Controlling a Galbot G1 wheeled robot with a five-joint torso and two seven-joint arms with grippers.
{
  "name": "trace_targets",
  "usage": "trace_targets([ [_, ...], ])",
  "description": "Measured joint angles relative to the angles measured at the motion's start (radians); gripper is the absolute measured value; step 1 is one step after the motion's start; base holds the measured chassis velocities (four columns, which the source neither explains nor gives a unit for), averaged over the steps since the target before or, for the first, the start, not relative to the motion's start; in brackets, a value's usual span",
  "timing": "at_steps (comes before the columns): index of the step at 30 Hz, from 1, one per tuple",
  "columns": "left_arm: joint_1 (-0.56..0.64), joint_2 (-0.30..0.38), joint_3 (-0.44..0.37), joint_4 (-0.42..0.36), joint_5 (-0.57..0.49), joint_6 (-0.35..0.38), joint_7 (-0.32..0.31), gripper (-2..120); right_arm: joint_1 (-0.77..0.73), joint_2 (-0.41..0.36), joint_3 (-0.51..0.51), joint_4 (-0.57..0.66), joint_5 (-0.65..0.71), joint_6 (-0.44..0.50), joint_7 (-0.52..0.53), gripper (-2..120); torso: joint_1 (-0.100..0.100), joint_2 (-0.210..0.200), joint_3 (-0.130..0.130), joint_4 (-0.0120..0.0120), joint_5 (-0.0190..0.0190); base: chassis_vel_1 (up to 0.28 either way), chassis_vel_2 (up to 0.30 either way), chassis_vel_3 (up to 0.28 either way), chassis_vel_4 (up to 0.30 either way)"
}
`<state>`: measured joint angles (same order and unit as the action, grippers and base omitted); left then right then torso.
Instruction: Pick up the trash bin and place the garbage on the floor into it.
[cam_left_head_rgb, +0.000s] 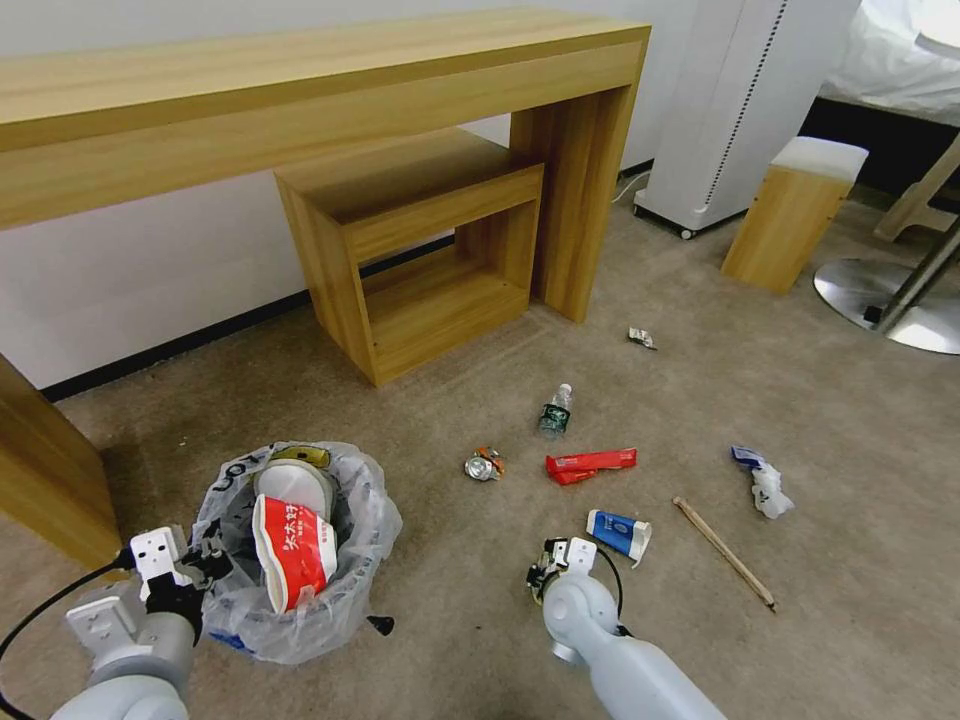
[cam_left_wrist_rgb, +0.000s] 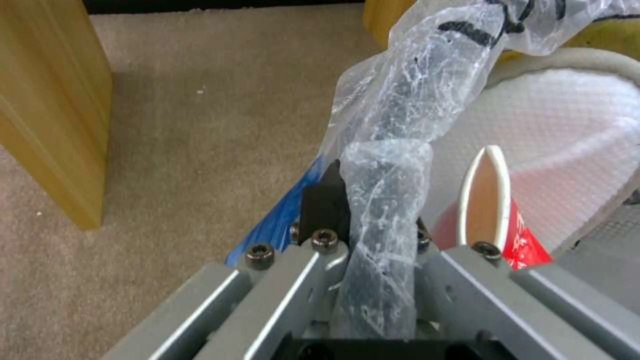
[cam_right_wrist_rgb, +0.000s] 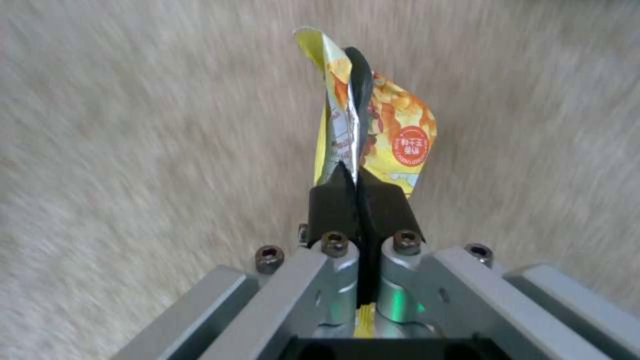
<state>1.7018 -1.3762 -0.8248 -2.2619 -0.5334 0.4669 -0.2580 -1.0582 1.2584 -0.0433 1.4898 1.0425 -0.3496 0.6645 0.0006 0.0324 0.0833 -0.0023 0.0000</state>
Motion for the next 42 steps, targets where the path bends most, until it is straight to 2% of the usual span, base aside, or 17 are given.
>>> trace_targets([
  [3,0.002,-0.001,-0.002,0.007,0.004,-0.001,0.0,1,-0.03,-0.094,0.022,0.104,-0.017,0.064,-0.085,0,0.0,0.0,0.0,-0.0001,0.0002,0.0,0.0,0.0,0.0],
  [4,0.002,-0.001,-0.002,0.007,0.004,-0.001,0.0,1,-0.03,-0.094,0.022,0.104,-0.017,0.064,-0.085,0,0.0,0.0,0.0,-0.0001,0.0002,0.0,0.0,0.0,0.0],
  [7,0.005,-0.001,-0.003,0.01,0.007,-0.001,0.0,1,-0.043,-0.23,0.039,0.244,-0.045,0.199,-0.23,0,0.0,0.0,0.0,-0.0004,-0.0003,0.0,0.0,0.0,0.0],
  [8,0.005,-0.001,-0.003,0.01,0.007,-0.001,0.0,1,-0.043,-0.23,0.039,0.244,-0.045,0.199,-0.23,0,0.0,0.0,0.0,-0.0004,-0.0003,0.0,0.0,0.0,0.0],
  [12,0.008,-0.005,0.0,0.003,0.012,0.001,0.0,1,0.029,-0.34,0.013,0.366,-0.055,0.384,-0.442,0,0.0,0.0,0.0,0.0,0.0001,0.0,0.0,0.0,0.0],
  [13,0.008,-0.005,0.0,0.003,0.012,0.001,0.0,1,0.029,-0.34,0.013,0.366,-0.055,0.384,-0.442,0,0.0,0.0,0.0,0.0,0.0001,0.0,0.0,0.0,0.0],
  [19,0.007,-0.004,0.008,-0.009,0.016,0.009,0.0,1,0.233,-0.434,-0.095,0.421,-0.003,0.517,-0.689,0,0.0,0.0,0.0,0.0003,0.0002,0.0,0.0,0.0,0.0],
  [20,0.007,-0.004,0.008,-0.009,0.016,0.009,0.0,1,0.233,-0.434,-0.095,0.421,-0.003,0.517,-0.689,0,0.0,0.0,0.0,0.0003,0.0002,0.0,0.0,0.0,0.0],
  [23,0.002,0.001,0.017,-0.013,0.014,0.019,0.0,1,0.404,-0.487,-0.25,0.43,0.056,0.552,-0.812,0,0.0,0.0,0.0,0.0,-0.0002,0.0,0.0,0.0,0.0],
  [24,0.002,0.001,0.017,-0.013,0.014,0.019,0.0,1,0.404,-0.487,-0.25,0.43,0.056,0.552,-0.812,0,0.0,0.0,0.0,0.0,-0.0002,0.0,0.0,0.0,0.0],
  [27,0.002,-0.006,0.02,-0.025,0.016,0.023,0.0,1,0.543,-0.487,-0.438,0.424,0.096,0.566,-0.858,0,0.0,0.0,0.0,0.0002,0.0002,0.0,0.0,0.0,0.0],
  [29,0.002,-0.008,0.02,-0.026,0.016,0.024,0.0,1,0.558,-0.485,-0.461,0.423,0.102,0.565,-0.858,0,0.0,0.0,0.0,0.0003,-0.0001,0.0,0.0,0.0,0.0],
  [30,0.001,-0.013,0.021,-0.031,0.017,0.026,0.0,1,0.621,-0.466,-0.562,0.421,0.125,0.553,-0.848,0,0.0,0.0,0.0,0.0,-0.0001,0.0,0.0,0.0,0.0],
  [32,0.001,-0.017,0.021,-0.035,0.019,0.027,0.0,1,0.696,-0.438,-0.664,0.416,0.145,0.531,-0.801,0,0.0,0.0,0.0,0.0,-0.0001,0.0,0.0,0.0,0.0],
  [33,0.001,-0.017,0.021,-0.035,0.019,0.027,0.0,1,0.696,-0.438,-0.664,0.416,0.145,0.531,-0.801,0,0.0,0.0,0.0,0.0,-0.0001,0.0,0.0,0.0,0.0],
  [35,0.002,-0.022,0.021,-0.039,0.02,0.027,0.0,1,0.769,-0.396,-0.767,0.401,0.169,0.51,-0.726,0,0.0,0.0,0.0,0.0002,-0.0001,0.0,0.0,0.0,0.0],
  [42,-0.001,-0.034,0.018,-0.044,0.02,0.026,0.001,1,0.825,-0.306,-0.892,0.348,0.185,0.45,-0.598,0,0.0,0.0,0.0,0.0,-0.0003,0.0,0.0,0.0,0.0],
])
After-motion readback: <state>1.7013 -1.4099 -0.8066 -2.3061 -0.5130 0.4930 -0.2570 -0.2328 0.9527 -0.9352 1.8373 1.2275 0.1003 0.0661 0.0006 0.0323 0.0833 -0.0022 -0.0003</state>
